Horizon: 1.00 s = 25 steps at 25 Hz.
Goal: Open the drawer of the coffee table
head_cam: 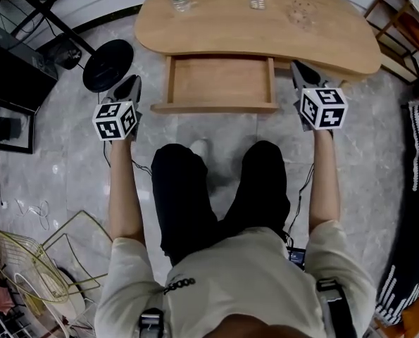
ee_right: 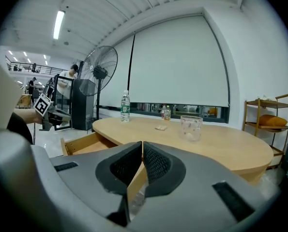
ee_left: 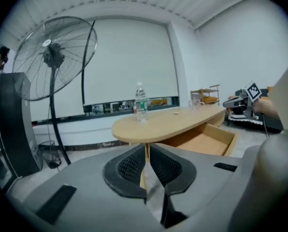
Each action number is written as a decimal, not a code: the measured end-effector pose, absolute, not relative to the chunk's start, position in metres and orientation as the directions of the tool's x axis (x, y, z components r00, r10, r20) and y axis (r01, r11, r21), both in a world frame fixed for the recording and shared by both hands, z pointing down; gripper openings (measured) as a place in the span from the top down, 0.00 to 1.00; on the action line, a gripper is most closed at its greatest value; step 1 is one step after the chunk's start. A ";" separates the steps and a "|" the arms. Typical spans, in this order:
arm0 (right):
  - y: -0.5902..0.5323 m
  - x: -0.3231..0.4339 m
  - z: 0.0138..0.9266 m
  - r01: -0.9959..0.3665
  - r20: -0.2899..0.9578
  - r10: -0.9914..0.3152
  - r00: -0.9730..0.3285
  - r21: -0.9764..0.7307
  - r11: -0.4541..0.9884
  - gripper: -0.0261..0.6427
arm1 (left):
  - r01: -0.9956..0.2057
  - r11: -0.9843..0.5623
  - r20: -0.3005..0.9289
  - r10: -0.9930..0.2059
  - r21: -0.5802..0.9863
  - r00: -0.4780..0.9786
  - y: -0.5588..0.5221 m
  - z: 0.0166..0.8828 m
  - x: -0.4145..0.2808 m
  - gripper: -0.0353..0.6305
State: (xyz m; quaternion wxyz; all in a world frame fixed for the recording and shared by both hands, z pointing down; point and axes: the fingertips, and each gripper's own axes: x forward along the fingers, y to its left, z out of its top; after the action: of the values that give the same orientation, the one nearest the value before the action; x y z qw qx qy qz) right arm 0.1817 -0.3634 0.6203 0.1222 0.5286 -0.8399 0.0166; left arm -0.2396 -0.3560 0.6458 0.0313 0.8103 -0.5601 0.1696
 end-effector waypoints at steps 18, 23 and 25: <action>-0.458 0.100 0.526 -0.863 0.168 -0.876 -0.453 0.166 0.478 0.95 | -0.796 -0.559 0.202 -0.828 -0.233 0.523 -0.496 0.545 -0.160 0.92; -0.466 0.108 0.451 -0.882 0.215 -0.885 -0.414 0.146 0.448 0.95 | -0.779 -0.571 0.232 -0.819 -0.257 0.524 -0.513 0.458 -0.165 0.92; -0.469 0.114 0.410 -0.888 0.224 -0.889 -0.399 0.146 0.436 0.95 | -0.781 -0.569 0.229 -0.822 -0.259 0.522 -0.521 0.413 -0.166 0.92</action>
State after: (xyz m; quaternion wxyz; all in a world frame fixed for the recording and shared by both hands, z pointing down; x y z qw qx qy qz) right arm 0.1135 -0.4691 0.4097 0.1351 0.5311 -0.8365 -0.0016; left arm -0.1665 -0.5208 0.4133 -0.0619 0.8702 -0.4603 0.1644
